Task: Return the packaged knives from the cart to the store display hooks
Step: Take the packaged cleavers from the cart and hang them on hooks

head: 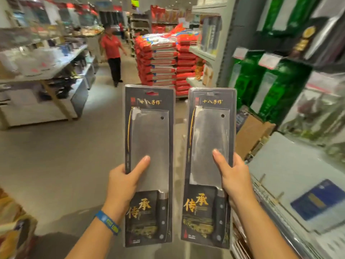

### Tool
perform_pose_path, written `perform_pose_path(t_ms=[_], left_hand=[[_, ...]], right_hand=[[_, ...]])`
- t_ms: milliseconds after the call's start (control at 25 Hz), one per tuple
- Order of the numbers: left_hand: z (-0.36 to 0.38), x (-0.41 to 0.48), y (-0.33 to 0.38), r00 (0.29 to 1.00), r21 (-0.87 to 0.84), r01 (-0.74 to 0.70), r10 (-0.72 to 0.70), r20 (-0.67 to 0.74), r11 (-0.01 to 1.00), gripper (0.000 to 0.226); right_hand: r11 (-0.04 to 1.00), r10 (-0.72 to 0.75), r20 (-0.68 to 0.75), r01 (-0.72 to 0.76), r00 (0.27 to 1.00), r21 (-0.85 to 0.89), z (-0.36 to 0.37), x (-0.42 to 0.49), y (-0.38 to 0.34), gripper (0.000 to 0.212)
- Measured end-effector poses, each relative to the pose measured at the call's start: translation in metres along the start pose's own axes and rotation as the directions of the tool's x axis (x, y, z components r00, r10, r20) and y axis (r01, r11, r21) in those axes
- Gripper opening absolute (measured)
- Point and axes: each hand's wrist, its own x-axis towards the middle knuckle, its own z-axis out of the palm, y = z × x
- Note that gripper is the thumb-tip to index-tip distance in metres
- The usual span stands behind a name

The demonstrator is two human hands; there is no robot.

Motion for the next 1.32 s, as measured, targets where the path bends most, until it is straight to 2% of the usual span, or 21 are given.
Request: perform_pose_path(t_ms=[120, 160, 200, 240, 360, 440, 600, 680, 760, 880, 920, 960, 1000, 1080, 1200, 1240, 1320], left_hand=[[0.059, 0.022, -0.003, 0.993, -0.037, 0.003, 0.002, 0.116, 0.999, 0.044], [0.078, 0.031, -0.002, 0.988, -0.042, -0.022, 0.029, 0.155, 0.999, 0.024], [0.099, 0.044, 0.000, 0.983, -0.071, -0.022, 0.035, 0.182, 0.997, 0.034], [0.119, 0.056, 0.004, 0.976, -0.082, -0.043, 0.060, 0.211, 0.996, 0.026], [0.186, 0.110, 0.023, 0.946, -0.128, -0.015, 0.056, 0.320, 0.992, 0.033], [0.231, 0.140, 0.048, 0.919, -0.133, -0.019, 0.069, 0.387, 0.991, 0.040], [0.325, 0.193, 0.109, 0.848, -0.233, -0.177, 0.268, 0.456, 0.956, 0.055], [0.370, 0.207, 0.142, 0.780, -0.326, -0.206, 0.356, 0.514, 0.923, 0.049], [0.413, 0.212, 0.171, 0.708, -0.412, -0.211, 0.429, 0.560, 0.886, 0.044], [0.466, 0.198, 0.210, 0.602, -0.483, -0.227, 0.511, 0.613, 0.846, 0.069], [0.480, 0.192, 0.220, 0.594, -0.514, -0.210, 0.526, 0.609, 0.832, 0.067], [0.494, 0.186, 0.227, 0.579, -0.544, -0.200, 0.546, 0.605, 0.815, 0.056], [0.504, 0.177, 0.236, 0.563, -0.563, -0.197, 0.563, 0.605, 0.802, 0.049], [0.525, 0.160, 0.249, 0.530, -0.591, -0.177, 0.582, 0.616, 0.787, 0.067], [0.547, 0.136, 0.258, 0.524, -0.594, -0.139, 0.568, 0.635, 0.792, 0.089], [0.553, 0.129, 0.259, 0.519, -0.600, -0.140, 0.575, 0.633, 0.787, 0.092], [0.564, 0.117, 0.261, 0.493, -0.613, -0.133, 0.588, 0.641, 0.779, 0.082]], right_hand=[[1.000, 0.013, -0.117, -0.015, 0.993, -0.018, -0.034, 0.015, 0.005, 0.045], [0.999, 0.006, -0.163, -0.012, 0.987, -0.037, -0.043, 0.022, 0.006, 0.050], [0.998, -0.005, -0.214, -0.008, 0.977, -0.060, -0.053, 0.031, 0.004, 0.051], [0.997, -0.017, -0.269, -0.005, 0.963, -0.080, -0.061, 0.042, 0.001, 0.050], [0.994, -0.098, -0.422, 0.065, 0.901, -0.093, -0.086, 0.084, -0.021, 0.041], [0.984, -0.176, -0.503, 0.144, 0.846, -0.102, -0.099, 0.114, -0.044, 0.039], [0.948, -0.317, -0.672, 0.217, 0.670, -0.231, -0.127, 0.169, -0.101, 0.037], [0.921, -0.388, -0.720, 0.231, 0.575, -0.312, -0.146, 0.185, -0.128, 0.032], [0.882, -0.471, -0.735, 0.264, 0.488, -0.390, -0.163, 0.193, -0.157, 0.030], [0.818, -0.576, -0.726, 0.275, 0.377, -0.506, -0.191, 0.194, -0.197, 0.024], [0.799, -0.602, -0.723, 0.277, 0.341, -0.534, -0.201, 0.191, -0.207, 0.023], [0.783, -0.622, -0.716, 0.269, 0.317, -0.561, -0.212, 0.189, -0.215, 0.022], [0.769, -0.640, -0.709, 0.252, 0.298, -0.588, -0.222, 0.184, -0.224, 0.021], [0.749, -0.663, -0.697, 0.221, 0.275, -0.625, -0.241, 0.176, -0.240, 0.016], [0.715, -0.697, -0.672, 0.173, 0.251, -0.677, -0.264, 0.168, -0.255, 0.016], [0.713, -0.699, -0.670, 0.161, 0.250, -0.683, -0.271, 0.167, -0.256, 0.014], [0.714, -0.696, -0.674, 0.147, 0.246, -0.684, -0.288, 0.164, -0.256, 0.025]])
